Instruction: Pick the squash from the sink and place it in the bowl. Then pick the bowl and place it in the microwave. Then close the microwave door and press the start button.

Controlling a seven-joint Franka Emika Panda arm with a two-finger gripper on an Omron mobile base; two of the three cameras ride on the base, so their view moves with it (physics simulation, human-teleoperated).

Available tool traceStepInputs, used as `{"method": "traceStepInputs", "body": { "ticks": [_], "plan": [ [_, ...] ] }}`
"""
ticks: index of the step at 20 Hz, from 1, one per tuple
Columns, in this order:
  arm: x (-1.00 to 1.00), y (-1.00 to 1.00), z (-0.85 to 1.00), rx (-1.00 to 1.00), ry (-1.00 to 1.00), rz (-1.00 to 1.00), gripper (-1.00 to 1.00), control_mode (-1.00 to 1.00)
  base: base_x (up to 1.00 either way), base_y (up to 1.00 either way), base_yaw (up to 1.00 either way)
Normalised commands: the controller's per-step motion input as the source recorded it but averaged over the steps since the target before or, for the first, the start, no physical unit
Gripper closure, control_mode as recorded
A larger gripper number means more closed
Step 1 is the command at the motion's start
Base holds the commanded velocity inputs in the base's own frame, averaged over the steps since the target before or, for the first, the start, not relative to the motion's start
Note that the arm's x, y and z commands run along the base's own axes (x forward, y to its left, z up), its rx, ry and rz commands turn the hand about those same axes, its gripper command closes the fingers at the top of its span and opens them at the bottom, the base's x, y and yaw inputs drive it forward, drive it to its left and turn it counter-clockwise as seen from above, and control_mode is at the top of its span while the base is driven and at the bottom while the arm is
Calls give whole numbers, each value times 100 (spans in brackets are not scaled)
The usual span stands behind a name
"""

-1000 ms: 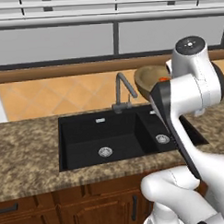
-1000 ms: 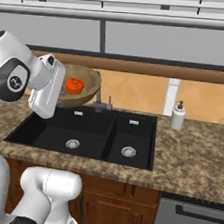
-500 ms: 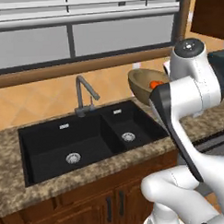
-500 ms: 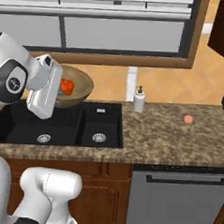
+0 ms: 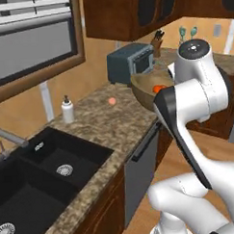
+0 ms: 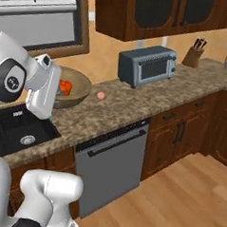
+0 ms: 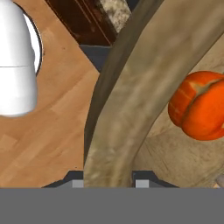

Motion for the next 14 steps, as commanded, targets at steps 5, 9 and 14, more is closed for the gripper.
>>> {"method": "traceStepInputs", "body": {
  "ticks": [5, 9, 14],
  "plan": [
    [0, 0, 0, 0, 0, 0, 100, 100, 0, -5, -93],
    [0, 0, 0, 0, 0, 0, 100, 100, 0, -5, -93],
    [0, 0, 0, 0, 0, 0, 100, 100, 6, -48, -76]
  ]
}}
